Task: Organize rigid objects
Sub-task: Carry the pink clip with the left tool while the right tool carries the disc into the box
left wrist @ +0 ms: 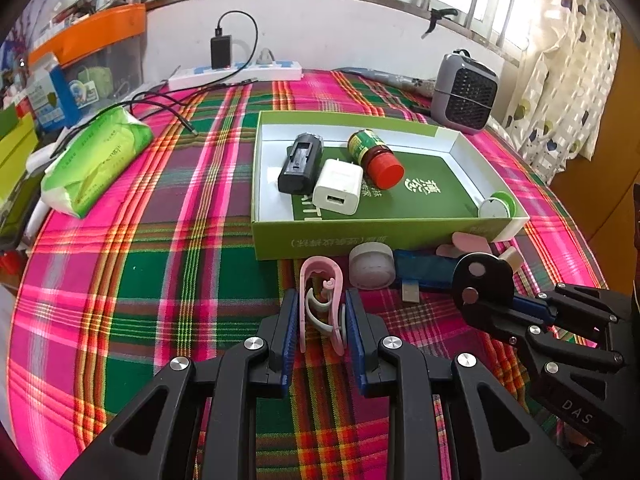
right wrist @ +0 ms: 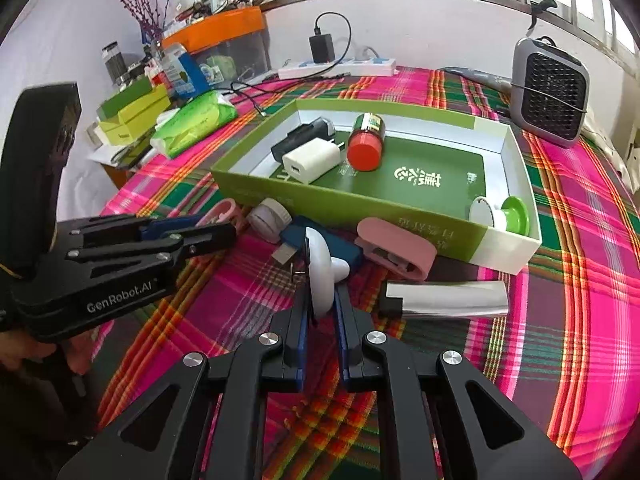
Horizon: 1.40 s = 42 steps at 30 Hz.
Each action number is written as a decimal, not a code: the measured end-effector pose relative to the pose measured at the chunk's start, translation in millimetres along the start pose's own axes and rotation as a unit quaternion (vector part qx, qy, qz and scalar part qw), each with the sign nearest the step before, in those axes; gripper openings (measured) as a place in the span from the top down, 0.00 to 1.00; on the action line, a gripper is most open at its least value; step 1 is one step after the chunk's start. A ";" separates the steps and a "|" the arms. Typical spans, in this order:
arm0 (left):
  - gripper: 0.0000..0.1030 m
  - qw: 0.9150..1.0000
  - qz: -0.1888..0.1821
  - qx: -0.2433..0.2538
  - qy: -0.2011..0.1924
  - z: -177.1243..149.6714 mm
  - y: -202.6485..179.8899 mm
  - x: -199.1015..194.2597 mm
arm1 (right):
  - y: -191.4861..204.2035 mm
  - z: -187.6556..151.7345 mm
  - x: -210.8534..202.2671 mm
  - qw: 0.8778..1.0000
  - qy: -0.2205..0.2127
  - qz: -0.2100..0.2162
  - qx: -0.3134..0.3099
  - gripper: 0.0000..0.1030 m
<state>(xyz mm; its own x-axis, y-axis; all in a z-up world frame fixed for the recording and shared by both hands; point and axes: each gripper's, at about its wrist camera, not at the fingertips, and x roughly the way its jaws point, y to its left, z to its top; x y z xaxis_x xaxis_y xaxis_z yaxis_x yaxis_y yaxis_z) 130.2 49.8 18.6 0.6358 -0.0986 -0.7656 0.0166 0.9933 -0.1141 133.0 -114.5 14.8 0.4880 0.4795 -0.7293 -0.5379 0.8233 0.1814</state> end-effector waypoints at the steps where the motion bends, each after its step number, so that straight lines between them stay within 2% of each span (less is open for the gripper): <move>1: 0.79 1.000 0.000 0.000 -0.001 0.2 -0.3 -0.9 | -0.3 -0.1 -0.6 1.000 -0.001 0.000 0.001 0.88; 12: 0.79 1.000 -0.008 0.002 -0.027 10.0 -5.1 -17.6 | -1.5 3.7 -9.5 1.000 -0.017 0.002 0.007 0.88; 21: 0.79 0.999 -0.028 0.010 -0.045 32.4 -16.4 -21.2 | -10.2 14.1 -21.4 0.999 -0.037 -0.004 0.016 0.88; 34: 0.79 0.996 -0.054 0.037 -0.053 68.3 -47.5 -3.2 | -47.8 46.5 -21.7 0.998 -0.051 -0.024 0.041 0.88; 42: 0.79 0.996 -0.065 0.057 -0.038 83.2 -66.1 20.5 | -70.9 64.9 -7.2 0.998 -0.039 -0.027 0.050 0.88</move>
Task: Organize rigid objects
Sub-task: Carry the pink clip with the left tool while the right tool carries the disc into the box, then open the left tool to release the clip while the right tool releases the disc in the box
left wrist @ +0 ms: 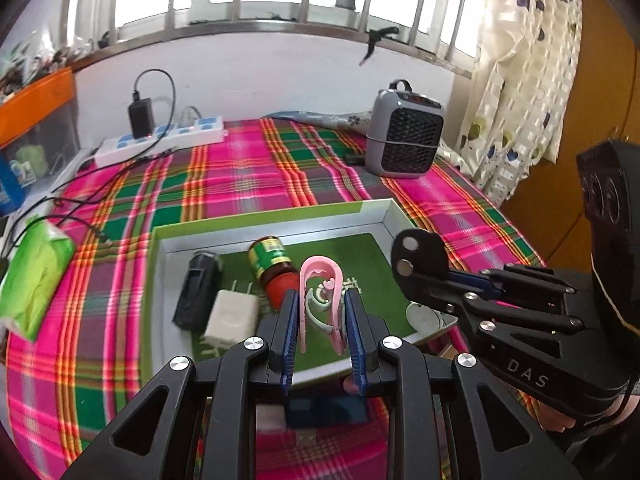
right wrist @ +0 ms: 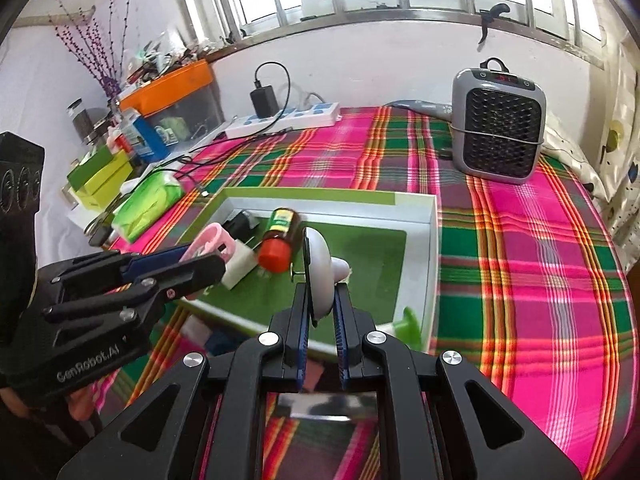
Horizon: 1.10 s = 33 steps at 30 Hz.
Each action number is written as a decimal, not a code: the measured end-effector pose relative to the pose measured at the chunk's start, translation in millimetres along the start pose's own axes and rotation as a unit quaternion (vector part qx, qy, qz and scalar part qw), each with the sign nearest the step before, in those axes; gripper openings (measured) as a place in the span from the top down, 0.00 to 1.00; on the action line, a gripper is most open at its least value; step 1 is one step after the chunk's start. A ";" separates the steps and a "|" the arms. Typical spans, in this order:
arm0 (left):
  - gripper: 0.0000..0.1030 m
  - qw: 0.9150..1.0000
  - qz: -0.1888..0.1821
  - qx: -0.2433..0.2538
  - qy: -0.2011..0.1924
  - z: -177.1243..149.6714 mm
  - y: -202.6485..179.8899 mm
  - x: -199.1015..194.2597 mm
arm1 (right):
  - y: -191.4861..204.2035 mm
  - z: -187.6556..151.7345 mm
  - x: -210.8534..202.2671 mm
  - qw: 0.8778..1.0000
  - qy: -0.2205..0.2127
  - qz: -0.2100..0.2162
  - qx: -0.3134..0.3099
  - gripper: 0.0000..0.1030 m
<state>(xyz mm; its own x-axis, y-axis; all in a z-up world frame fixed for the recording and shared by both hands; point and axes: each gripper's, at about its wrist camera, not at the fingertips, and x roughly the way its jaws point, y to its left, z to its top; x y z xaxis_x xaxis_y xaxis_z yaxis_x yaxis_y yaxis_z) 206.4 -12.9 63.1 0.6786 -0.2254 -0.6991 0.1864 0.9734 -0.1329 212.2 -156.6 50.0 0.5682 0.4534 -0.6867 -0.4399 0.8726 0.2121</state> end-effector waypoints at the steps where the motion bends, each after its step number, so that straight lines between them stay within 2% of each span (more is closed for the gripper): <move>1: 0.79 1.000 -0.002 -0.001 0.003 1.0 -0.2 3.6 | -2.6 1.5 2.1 1.000 0.002 0.000 0.001 0.88; 15: 0.79 1.000 0.004 -0.002 0.023 13.5 0.6 48.0 | -29.2 22.3 40.0 0.999 0.036 -0.006 0.007 0.88; 25: 0.79 0.999 0.012 -0.002 0.037 12.8 2.3 63.4 | -40.7 21.9 61.2 0.998 0.061 0.005 0.018 0.88; 33: 0.79 0.999 0.014 -0.003 0.040 12.6 1.8 67.3 | -45.2 24.6 63.3 0.998 0.060 0.010 0.022 0.88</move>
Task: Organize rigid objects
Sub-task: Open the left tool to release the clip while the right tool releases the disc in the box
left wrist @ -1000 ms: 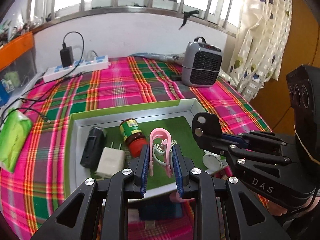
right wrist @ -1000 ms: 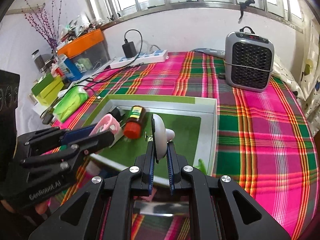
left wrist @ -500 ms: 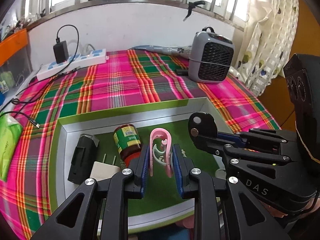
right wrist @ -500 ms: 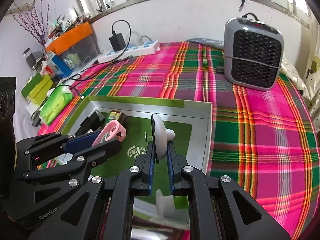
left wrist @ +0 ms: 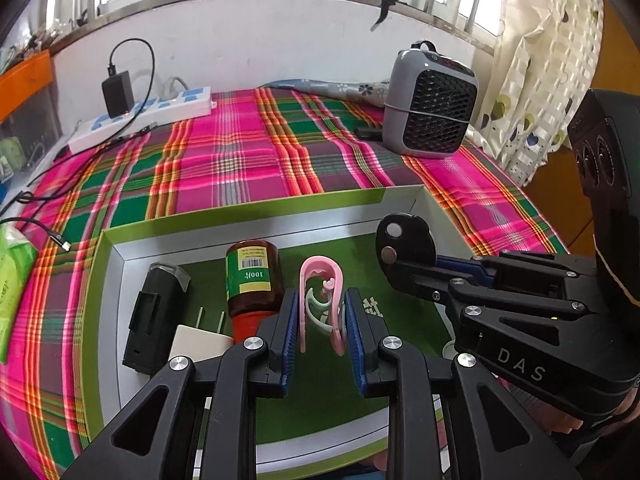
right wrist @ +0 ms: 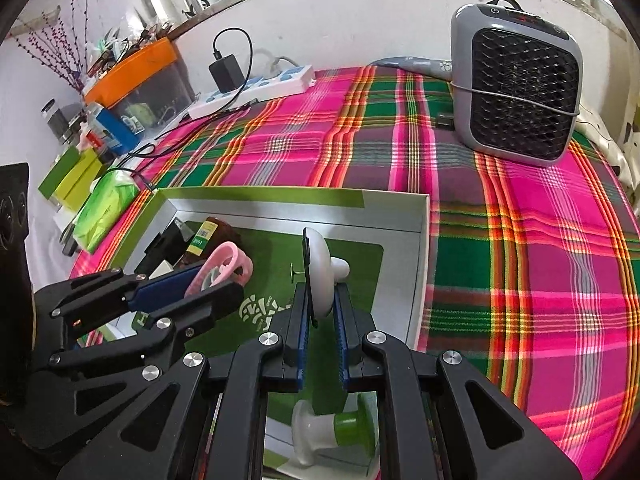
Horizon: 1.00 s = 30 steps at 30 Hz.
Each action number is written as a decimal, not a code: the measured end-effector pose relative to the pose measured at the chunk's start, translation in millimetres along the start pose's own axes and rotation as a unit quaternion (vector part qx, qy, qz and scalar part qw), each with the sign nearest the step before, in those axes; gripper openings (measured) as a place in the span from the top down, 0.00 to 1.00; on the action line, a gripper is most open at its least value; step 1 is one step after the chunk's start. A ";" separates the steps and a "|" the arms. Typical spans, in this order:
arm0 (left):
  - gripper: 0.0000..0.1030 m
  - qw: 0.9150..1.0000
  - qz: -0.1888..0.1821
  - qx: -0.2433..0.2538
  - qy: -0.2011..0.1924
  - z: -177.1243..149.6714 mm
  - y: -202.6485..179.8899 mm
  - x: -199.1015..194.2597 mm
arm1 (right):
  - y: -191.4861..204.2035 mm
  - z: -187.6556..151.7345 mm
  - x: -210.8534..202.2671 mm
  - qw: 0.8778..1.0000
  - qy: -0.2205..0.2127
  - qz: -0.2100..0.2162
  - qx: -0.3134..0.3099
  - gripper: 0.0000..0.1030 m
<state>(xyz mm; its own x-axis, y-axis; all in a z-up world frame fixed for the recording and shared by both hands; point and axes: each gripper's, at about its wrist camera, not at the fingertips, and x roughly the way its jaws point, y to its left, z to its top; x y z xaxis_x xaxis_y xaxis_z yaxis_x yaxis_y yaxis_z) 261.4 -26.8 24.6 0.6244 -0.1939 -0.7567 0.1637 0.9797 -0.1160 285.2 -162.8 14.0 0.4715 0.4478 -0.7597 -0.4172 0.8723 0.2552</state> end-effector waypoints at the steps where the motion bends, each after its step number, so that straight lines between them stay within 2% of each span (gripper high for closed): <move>1: 0.79 1.000 0.000 0.000 0.000 0.1 -0.1 0.0 | -0.2 0.1 0.1 1.000 -0.001 0.000 0.001 0.88; 22: 0.78 1.000 0.007 0.006 0.001 -0.3 -1.3 0.4 | 0.6 0.0 -0.4 1.000 -0.003 -0.008 0.002 0.87; 30: 0.74 1.000 0.008 0.008 0.000 -0.6 -1.0 -0.1 | 2.3 -0.8 -0.6 1.000 -0.005 -0.011 0.001 0.85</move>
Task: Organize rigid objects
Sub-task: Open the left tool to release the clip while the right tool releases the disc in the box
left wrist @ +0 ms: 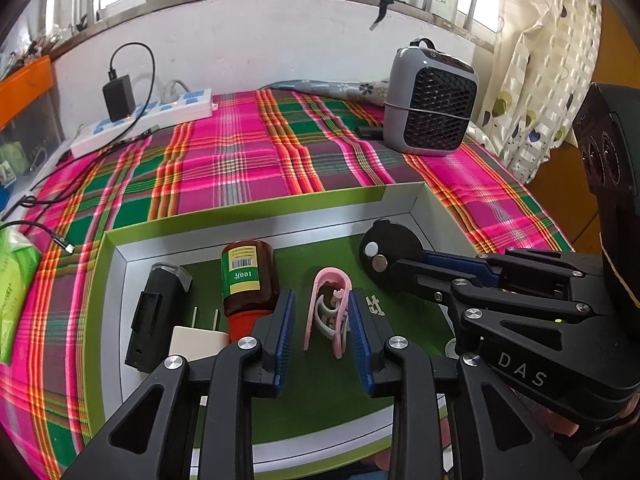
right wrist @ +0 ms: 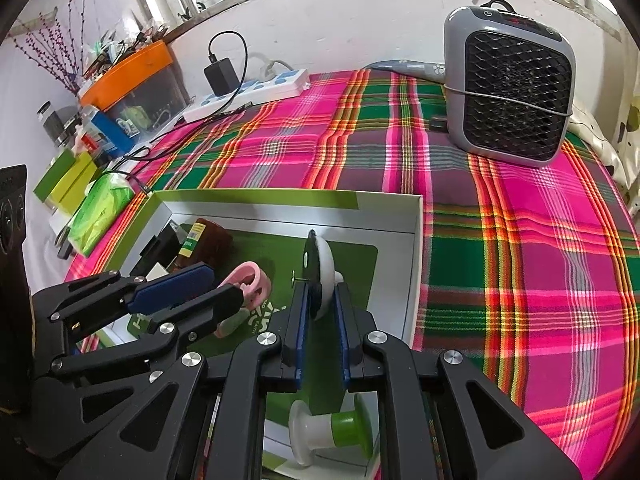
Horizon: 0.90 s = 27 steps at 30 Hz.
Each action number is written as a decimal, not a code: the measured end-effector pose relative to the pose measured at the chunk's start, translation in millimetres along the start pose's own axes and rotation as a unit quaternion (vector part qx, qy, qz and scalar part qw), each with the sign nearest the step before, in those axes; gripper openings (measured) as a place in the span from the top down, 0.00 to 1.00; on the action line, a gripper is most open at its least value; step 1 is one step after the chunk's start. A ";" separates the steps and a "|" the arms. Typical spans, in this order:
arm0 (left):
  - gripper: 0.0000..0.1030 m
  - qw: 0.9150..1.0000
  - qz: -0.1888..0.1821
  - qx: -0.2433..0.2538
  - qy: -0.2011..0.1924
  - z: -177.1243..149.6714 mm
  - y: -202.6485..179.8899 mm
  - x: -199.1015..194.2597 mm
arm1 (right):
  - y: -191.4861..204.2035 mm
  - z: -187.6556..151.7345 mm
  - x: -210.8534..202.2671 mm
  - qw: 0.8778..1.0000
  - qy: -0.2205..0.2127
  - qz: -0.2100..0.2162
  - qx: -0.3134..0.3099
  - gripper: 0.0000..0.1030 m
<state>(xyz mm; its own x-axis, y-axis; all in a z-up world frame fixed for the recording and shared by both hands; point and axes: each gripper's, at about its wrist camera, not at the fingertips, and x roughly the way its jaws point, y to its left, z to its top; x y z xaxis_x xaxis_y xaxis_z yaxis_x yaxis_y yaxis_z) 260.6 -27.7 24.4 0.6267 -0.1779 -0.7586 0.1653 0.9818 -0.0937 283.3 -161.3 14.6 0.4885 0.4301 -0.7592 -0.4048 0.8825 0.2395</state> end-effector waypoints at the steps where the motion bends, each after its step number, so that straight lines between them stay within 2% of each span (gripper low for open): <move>1: 0.74 1.000 0.000 0.000 0.000 -0.2 0.0 -0.1 | 0.2 0.0 0.1 1.000 0.000 -0.001 0.000 0.85; 7: 0.73 1.000 -0.001 0.000 0.001 -2.3 -0.8 -2.0 | 2.9 -2.1 -2.1 1.000 -0.005 -0.004 -0.003 0.85; 19: 0.67 1.000 0.001 -0.006 -0.008 -9.7 1.4 -15.2 | 6.7 -6.0 -13.7 0.999 -0.024 -0.026 -0.010 0.71; 27: 0.66 1.000 0.004 -0.011 -0.021 -16.9 3.5 -33.5 | 13.1 -12.9 -27.3 0.999 -0.038 -0.029 -0.010 0.69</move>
<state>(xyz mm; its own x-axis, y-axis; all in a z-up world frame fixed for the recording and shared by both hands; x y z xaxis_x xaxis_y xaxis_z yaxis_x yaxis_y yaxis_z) 227.4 -17.2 38.6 0.6589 -0.1729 -0.7321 0.1447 0.9842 -0.1022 254.7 -163.9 30.6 0.5689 0.3924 -0.7228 -0.3895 0.9026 0.1834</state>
